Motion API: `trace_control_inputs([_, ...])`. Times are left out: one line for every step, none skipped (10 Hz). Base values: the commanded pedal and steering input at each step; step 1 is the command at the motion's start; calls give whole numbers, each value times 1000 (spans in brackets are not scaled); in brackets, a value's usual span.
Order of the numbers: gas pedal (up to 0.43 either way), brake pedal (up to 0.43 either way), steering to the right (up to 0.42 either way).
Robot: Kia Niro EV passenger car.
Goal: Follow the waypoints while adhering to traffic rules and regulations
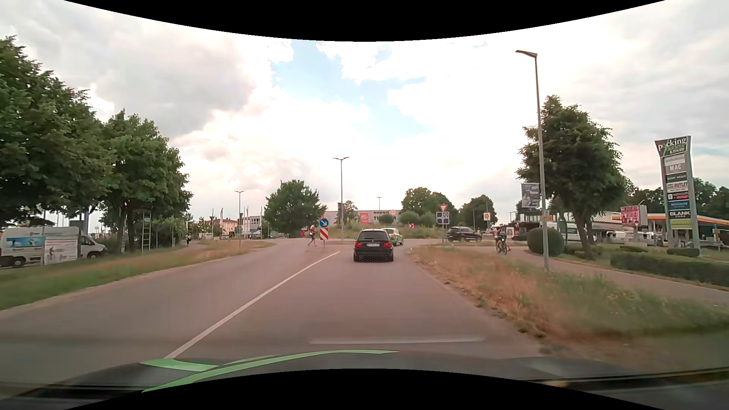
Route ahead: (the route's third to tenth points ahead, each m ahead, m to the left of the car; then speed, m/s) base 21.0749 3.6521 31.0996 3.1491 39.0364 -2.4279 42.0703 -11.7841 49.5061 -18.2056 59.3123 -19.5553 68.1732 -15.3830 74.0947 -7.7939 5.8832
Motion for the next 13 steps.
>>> trace_control_inputs([0,201,1])
trace_control_inputs([0,201,1])
trace_control_inputs([0,201,1])
trace_control_inputs([0,201,1])
trace_control_inputs([0,201,2])
trace_control_inputs([0,201,2])
trace_control_inputs([0,201,1])
trace_control_inputs([0,207,2])
trace_control_inputs([0,213,4])
trace_control_inputs([0,207,7])
trace_control_inputs([0,207,11])
trace_control_inputs([0,207,12])
trace_control_inputs([0,207,14])
